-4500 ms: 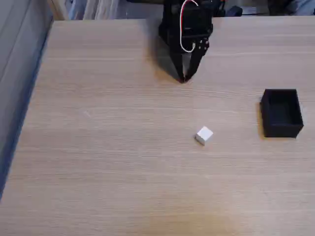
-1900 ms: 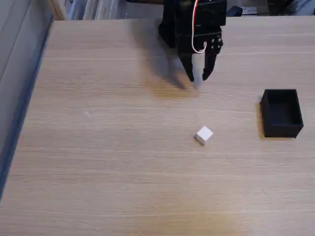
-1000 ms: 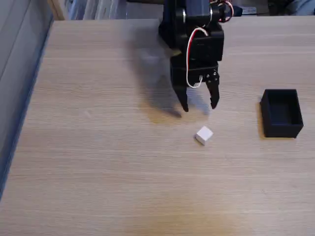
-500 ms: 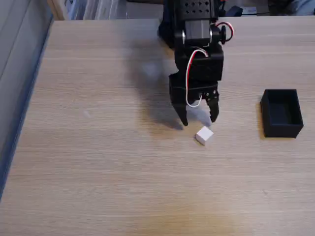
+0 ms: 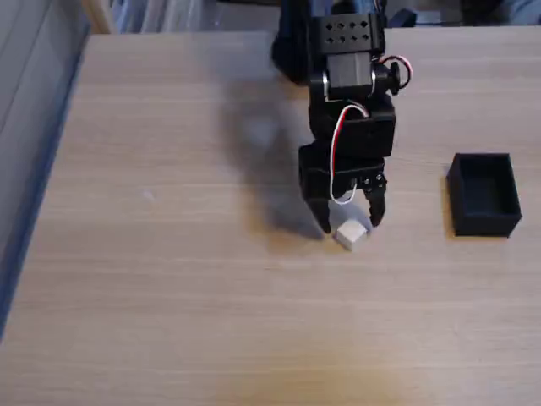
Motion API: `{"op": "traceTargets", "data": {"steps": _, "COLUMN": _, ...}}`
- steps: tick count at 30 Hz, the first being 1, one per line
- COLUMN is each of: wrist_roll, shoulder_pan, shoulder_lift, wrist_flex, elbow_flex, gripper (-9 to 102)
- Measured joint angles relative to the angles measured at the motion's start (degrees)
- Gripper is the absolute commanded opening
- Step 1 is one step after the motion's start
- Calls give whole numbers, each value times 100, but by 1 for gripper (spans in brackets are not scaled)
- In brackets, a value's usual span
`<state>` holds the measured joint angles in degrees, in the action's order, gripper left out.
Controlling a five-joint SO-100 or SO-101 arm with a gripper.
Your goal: Pick a white block and place it in the black box.
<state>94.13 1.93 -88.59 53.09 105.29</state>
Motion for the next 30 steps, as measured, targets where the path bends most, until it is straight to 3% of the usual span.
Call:
{"op": "traceTargets", "data": {"steps": 15, "wrist_roll": -35, "shoulder_pan": 53, "shoulder_lift": 562, "wrist_flex": 290, "elbow_flex": -562, "gripper": 27}}
{"op": "traceTargets", "data": {"steps": 17, "wrist_roll": -35, "shoulder_pan": 53, "shoulder_lift": 606, "wrist_flex": 299, "elbow_flex": -615, "gripper": 24}}
{"op": "traceTargets", "data": {"steps": 22, "wrist_roll": -35, "shoulder_pan": 53, "shoulder_lift": 650, "wrist_flex": 378, "elbow_flex": -703, "gripper": 2}}
{"op": "traceTargets", "data": {"steps": 30, "wrist_roll": 123, "shoulder_pan": 53, "shoulder_lift": 650, "wrist_flex": 580, "elbow_flex": -703, "gripper": 0}}
